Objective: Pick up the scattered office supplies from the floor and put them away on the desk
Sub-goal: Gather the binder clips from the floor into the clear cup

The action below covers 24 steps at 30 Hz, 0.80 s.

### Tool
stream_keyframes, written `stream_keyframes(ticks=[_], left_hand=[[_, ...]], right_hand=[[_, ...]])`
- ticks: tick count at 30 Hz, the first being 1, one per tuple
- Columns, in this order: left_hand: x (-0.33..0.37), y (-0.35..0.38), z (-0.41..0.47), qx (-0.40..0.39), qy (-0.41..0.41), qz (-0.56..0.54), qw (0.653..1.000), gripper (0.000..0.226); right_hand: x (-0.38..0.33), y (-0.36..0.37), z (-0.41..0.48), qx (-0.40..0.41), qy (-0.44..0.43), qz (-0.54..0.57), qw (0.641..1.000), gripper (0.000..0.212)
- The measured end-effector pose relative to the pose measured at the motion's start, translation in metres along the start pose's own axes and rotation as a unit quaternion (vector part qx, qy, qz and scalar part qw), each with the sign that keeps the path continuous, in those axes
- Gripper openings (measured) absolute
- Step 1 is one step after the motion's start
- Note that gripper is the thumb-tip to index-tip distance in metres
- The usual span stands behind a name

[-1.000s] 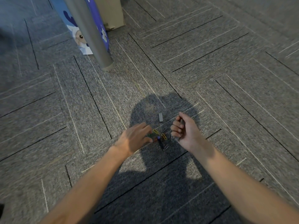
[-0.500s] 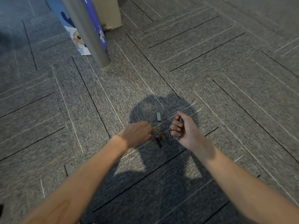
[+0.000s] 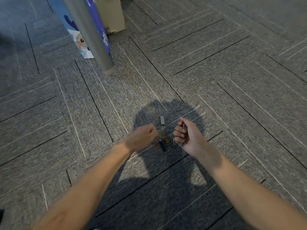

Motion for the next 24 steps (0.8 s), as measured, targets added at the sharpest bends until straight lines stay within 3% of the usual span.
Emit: stream_keyframes(ticks=[1,2,4,6,7,10,11,12,13,14,15,16,17,18,20,22,23,24], left_hand=[[0.003,0.0,-0.004,0.007,-0.011,-0.175,0.984,0.026],[0.004,0.002,-0.007,0.019,-0.012,-0.356,0.934,0.024],[0.007,0.003,-0.008,0.056,-0.015,-0.607,0.792,0.017],[0.011,0.005,-0.007,0.091,-0.022,-0.713,0.695,0.018],[0.015,0.005,-0.008,0.103,-0.021,-0.739,0.665,0.02],[0.015,0.008,-0.006,0.141,-0.032,-0.766,0.626,0.029],[0.013,0.009,-0.006,0.137,-0.042,-0.767,0.625,0.035],[0.009,0.01,-0.005,0.137,-0.056,-0.739,0.658,0.04],[0.003,0.01,-0.004,0.143,-0.066,-0.666,0.729,0.043],[-0.003,0.01,-0.004,0.156,-0.072,-0.532,0.829,0.044],[-0.008,0.008,-0.003,0.168,-0.066,-0.347,0.92,0.043],[-0.012,0.006,-0.001,0.171,-0.045,-0.153,0.972,0.042],[-0.015,0.006,0.002,0.158,-0.023,0.005,0.987,0.038],[-0.018,0.005,0.003,0.135,-0.012,0.108,0.985,0.034],[-0.022,0.0,0.006,0.084,-0.005,0.21,0.974,0.029],[-0.021,-0.003,0.009,0.046,0.018,0.292,0.955,0.03],[-0.019,-0.003,0.01,0.036,0.032,0.332,0.942,0.031],[-0.016,-0.001,0.012,0.031,0.048,0.366,0.929,0.032]], right_hand=[[0.0,0.0,-0.001,-0.002,0.002,0.02,1.0,0.034],[0.001,0.001,-0.001,-0.007,0.003,0.045,0.999,0.034],[0.002,0.004,-0.004,-0.024,0.001,0.103,0.994,0.035],[0.004,0.008,-0.007,-0.035,-0.007,0.157,0.987,0.036],[0.005,0.01,-0.01,-0.034,-0.009,0.181,0.983,0.037],[0.014,0.014,-0.013,-0.011,-0.021,0.255,0.967,0.041],[0.016,0.013,-0.012,-0.006,-0.028,0.271,0.962,0.041],[0.018,0.012,-0.012,-0.004,-0.032,0.269,0.962,0.041],[0.018,0.009,-0.011,0.002,-0.036,0.242,0.97,0.04],[0.017,0.005,-0.01,0.015,-0.042,0.182,0.982,0.04],[0.014,-0.001,-0.01,0.036,-0.061,0.077,0.995,0.04],[0.007,-0.006,-0.01,0.056,-0.098,-0.067,0.991,0.041],[-0.002,-0.008,-0.01,0.064,-0.148,-0.23,0.96,0.043],[-0.01,-0.008,-0.008,0.056,-0.2,-0.386,0.899,0.044],[-0.018,0.0,-0.002,-0.002,-0.268,-0.639,0.721,0.043],[-0.017,0.005,0.005,-0.057,-0.274,-0.81,0.516,0.043],[-0.016,0.005,0.008,-0.077,-0.269,-0.856,0.434,0.046],[-0.015,0.005,0.011,-0.091,-0.261,-0.884,0.376,0.051]])
Point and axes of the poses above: each hand's wrist, its own z-axis towards the middle knuckle, its own y-axis out of the palm, x = y × z, the point moved 5 cm from there along z, towards the middle knuckle, and after that the axes turned 6 degrees about z, right-handed, at the moved point
